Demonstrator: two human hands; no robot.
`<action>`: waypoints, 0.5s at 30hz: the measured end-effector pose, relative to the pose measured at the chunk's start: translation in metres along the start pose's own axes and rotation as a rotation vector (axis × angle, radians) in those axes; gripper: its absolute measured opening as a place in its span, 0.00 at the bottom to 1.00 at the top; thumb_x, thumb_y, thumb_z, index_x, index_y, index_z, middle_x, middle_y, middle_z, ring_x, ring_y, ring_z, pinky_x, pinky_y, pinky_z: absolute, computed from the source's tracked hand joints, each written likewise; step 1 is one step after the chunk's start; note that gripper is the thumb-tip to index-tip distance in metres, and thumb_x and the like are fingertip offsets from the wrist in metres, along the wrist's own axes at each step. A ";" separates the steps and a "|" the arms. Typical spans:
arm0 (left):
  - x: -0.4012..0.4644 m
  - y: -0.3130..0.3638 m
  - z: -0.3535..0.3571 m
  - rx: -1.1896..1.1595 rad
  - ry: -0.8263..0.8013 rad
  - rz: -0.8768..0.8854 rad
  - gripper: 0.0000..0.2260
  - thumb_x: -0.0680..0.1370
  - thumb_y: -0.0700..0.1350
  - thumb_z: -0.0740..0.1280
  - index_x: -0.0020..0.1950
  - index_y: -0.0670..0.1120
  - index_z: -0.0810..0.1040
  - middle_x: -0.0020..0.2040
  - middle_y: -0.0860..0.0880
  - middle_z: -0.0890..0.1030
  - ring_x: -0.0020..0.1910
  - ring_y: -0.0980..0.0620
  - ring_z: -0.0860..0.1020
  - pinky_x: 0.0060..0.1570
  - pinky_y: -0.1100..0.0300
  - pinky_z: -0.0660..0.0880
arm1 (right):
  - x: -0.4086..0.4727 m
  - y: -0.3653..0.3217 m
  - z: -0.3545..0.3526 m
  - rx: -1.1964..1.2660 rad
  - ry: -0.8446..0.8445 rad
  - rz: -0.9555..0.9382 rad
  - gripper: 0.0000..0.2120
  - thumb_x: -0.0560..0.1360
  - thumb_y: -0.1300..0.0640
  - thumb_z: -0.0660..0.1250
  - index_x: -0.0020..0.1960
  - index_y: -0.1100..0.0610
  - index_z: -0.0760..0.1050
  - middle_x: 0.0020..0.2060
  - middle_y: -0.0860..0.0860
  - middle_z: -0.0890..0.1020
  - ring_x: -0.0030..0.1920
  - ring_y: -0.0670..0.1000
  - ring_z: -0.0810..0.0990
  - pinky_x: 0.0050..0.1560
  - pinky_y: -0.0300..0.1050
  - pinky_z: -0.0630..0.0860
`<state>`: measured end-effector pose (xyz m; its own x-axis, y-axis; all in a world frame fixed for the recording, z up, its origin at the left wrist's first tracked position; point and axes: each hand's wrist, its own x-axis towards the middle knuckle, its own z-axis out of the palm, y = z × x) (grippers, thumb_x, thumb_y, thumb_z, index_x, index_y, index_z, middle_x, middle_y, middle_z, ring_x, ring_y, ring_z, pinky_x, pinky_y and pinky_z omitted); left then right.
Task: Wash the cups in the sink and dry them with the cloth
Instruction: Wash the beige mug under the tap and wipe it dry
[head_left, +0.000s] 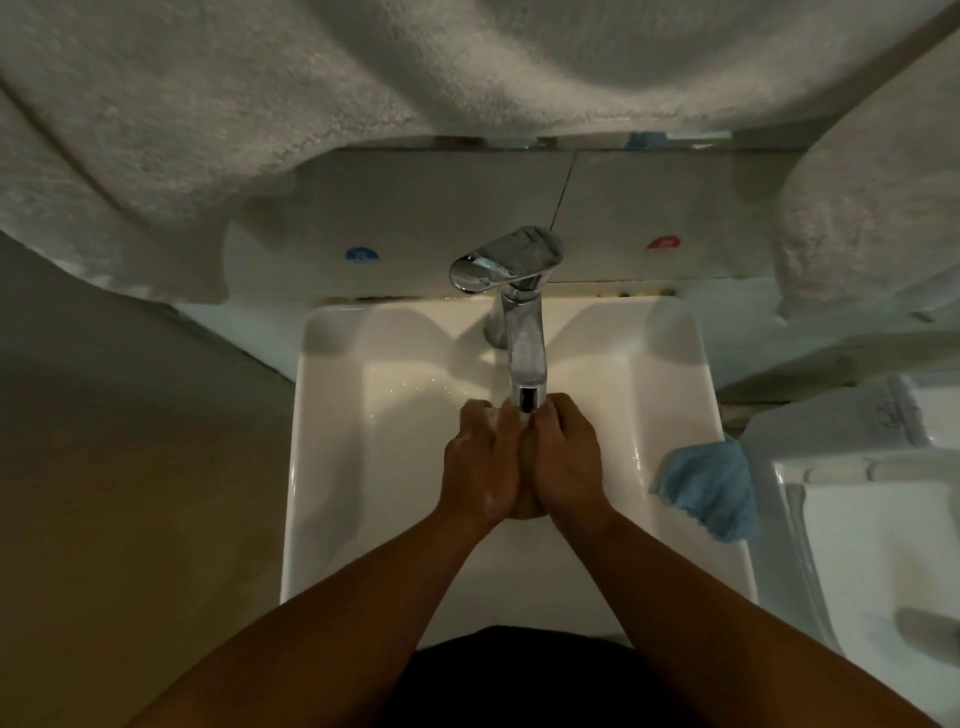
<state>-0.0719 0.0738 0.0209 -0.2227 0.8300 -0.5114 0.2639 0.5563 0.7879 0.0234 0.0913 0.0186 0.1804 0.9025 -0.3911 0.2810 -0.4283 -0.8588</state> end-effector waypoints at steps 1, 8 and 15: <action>0.000 -0.003 0.000 -0.016 -0.009 0.034 0.19 0.83 0.61 0.57 0.62 0.47 0.69 0.50 0.51 0.79 0.49 0.53 0.80 0.45 0.61 0.76 | 0.001 -0.003 0.000 0.028 0.019 0.027 0.15 0.83 0.48 0.57 0.44 0.50 0.78 0.38 0.48 0.83 0.41 0.47 0.81 0.47 0.48 0.78; 0.014 -0.010 -0.010 -0.078 -0.053 -0.031 0.19 0.79 0.64 0.62 0.66 0.57 0.69 0.57 0.52 0.80 0.52 0.53 0.79 0.50 0.54 0.78 | -0.002 -0.010 0.008 0.099 -0.106 0.082 0.12 0.84 0.47 0.57 0.57 0.49 0.76 0.49 0.48 0.83 0.52 0.50 0.82 0.56 0.50 0.79; 0.001 -0.001 -0.012 -0.052 -0.028 0.009 0.22 0.83 0.62 0.53 0.74 0.54 0.64 0.63 0.49 0.78 0.54 0.51 0.78 0.45 0.64 0.74 | -0.010 -0.003 0.011 0.068 -0.112 -0.025 0.17 0.73 0.36 0.60 0.58 0.42 0.74 0.50 0.45 0.83 0.52 0.47 0.83 0.57 0.56 0.80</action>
<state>-0.0842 0.0729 0.0237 -0.1944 0.8359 -0.5132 0.2166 0.5469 0.8087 0.0105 0.0836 0.0213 0.0669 0.9139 -0.4003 0.2192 -0.4048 -0.8877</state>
